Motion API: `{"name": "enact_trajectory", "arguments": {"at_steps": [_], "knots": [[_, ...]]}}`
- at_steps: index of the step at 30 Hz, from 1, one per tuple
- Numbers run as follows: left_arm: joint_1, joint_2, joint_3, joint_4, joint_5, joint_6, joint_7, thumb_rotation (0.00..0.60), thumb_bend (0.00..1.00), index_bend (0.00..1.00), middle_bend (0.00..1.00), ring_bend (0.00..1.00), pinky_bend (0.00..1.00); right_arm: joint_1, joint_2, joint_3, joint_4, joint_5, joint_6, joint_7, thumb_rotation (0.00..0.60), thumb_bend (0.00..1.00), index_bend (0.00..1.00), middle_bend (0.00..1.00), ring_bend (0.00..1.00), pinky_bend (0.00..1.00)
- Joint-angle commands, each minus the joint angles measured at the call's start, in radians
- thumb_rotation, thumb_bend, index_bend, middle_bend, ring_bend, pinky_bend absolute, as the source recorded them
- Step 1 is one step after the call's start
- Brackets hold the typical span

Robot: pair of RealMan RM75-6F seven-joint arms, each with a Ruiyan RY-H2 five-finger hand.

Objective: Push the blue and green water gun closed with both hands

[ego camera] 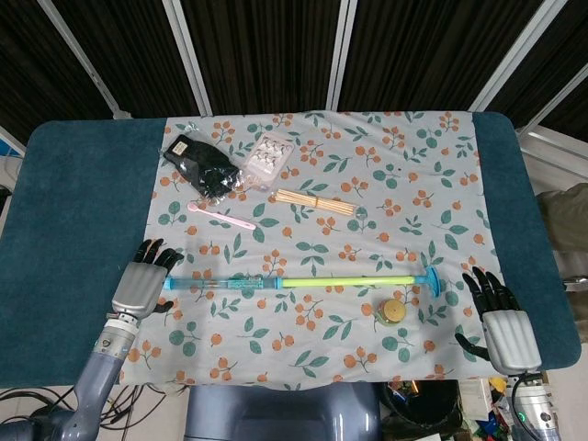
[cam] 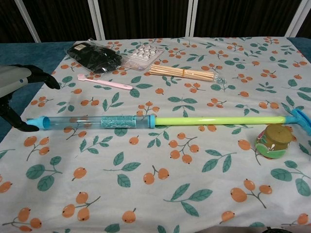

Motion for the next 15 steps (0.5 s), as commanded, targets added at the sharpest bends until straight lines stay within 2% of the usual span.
{"name": "enact_trajectory", "arguments": {"at_steps": [1, 15], "knots": [[-0.002, 0.000, 0.004, 0.001, 0.000, 0.001, 0.003, 0.600, 0.13, 0.23, 0.20, 0.00, 0.07, 0.000, 0.000, -0.001, 0.000, -0.001, -0.001, 0.000, 0.600, 0.08, 0.00, 0.00, 0.00, 0.15], [-0.004, 0.006, 0.018, -0.006, -0.015, 0.022, 0.014, 0.600, 0.12, 0.23, 0.18, 0.00, 0.06, -0.002, 0.005, -0.003, -0.007, -0.001, -0.001, 0.004, 0.600, 0.08, 0.00, 0.00, 0.00, 0.15]]}}
